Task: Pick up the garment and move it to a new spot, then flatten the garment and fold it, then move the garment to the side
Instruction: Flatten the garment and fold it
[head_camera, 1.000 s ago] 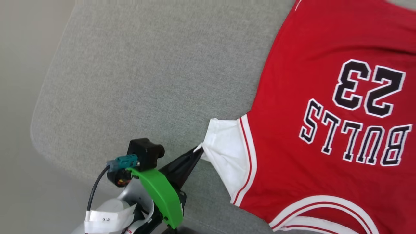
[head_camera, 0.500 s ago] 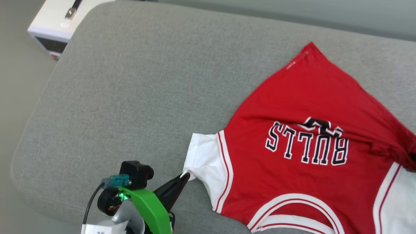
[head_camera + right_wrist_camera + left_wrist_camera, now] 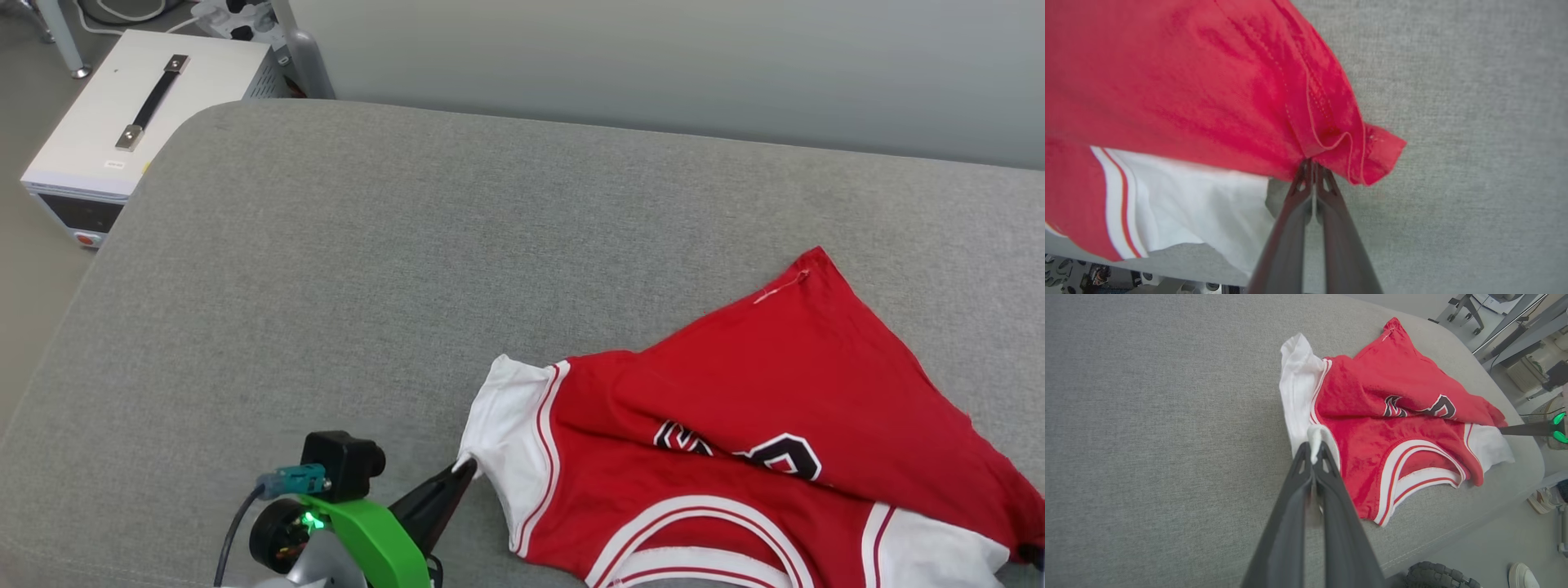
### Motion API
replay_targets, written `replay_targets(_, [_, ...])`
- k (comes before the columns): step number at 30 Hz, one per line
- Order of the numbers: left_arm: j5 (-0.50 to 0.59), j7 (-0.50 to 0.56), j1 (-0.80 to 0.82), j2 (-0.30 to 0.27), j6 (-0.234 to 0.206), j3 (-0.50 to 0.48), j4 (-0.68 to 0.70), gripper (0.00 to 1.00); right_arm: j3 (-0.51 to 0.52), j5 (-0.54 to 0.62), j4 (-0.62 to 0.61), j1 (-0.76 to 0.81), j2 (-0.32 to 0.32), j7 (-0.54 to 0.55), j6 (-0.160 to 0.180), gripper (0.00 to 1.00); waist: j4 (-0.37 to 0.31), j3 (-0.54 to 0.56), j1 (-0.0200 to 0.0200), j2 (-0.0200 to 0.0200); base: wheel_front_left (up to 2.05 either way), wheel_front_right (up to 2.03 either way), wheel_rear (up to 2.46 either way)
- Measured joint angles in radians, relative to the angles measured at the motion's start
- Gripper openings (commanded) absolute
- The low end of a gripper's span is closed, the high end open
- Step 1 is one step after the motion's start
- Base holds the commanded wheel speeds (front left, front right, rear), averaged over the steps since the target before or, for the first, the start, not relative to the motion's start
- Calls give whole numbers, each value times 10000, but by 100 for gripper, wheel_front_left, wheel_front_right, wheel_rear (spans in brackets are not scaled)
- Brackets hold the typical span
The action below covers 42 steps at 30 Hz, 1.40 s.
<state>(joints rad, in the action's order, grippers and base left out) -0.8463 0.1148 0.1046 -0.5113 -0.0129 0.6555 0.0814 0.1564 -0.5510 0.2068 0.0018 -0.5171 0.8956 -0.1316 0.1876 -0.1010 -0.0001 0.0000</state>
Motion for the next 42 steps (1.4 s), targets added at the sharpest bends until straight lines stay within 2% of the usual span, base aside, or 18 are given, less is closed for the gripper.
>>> replay_targets(6, [4,-84,30,88,4,40,-33,0,84,211,-213,152,274,-8,0,0,-56,-62,0,0,0,0,0])
replay_targets(7, [6,-84,43,88,10,38,-27,0,82,217,-253,150,288,38,0,55,-55,-77,0,0,0,0,0])
replay_targets(8, [12,-86,49,88,10,36,-19,0,86,215,-314,140,301,73,0,100,-53,-94,0,0,0,0,0])
replay_targets(12, [422,-82,147,-44,-117,104,136,0,-222,217,-991,-168,-13,523,0,100,-33,-249,0,0,0,0,0])
replay_targets(18, [564,-82,250,-17,-186,165,617,0,-523,12,-2426,-1525,-637,1536,0,100,122,-575,0,0,0,0,0])
replay_targets(24, [688,-128,677,92,-138,221,723,0,-1106,-63,-3028,-3331,-702,2686,0,100,455,-1180,1,0,0,0,0])
replay_targets(30, [830,-307,1074,290,17,291,798,0,-1661,328,-2504,-5082,-527,3365,0,100,930,-1874,0,0,0,0,0])
replay_targets(36, [968,-481,1374,604,176,460,769,0,-2119,871,-1538,-6265,-727,3647,0,100,1512,-2566,0,0,0,0,0])
replay_targets(42, [1012,-639,1588,773,286,529,594,0,-2558,1162,-750,-6802,-1080,3762,0,100,2090,-3153,1,0,0,0,0])
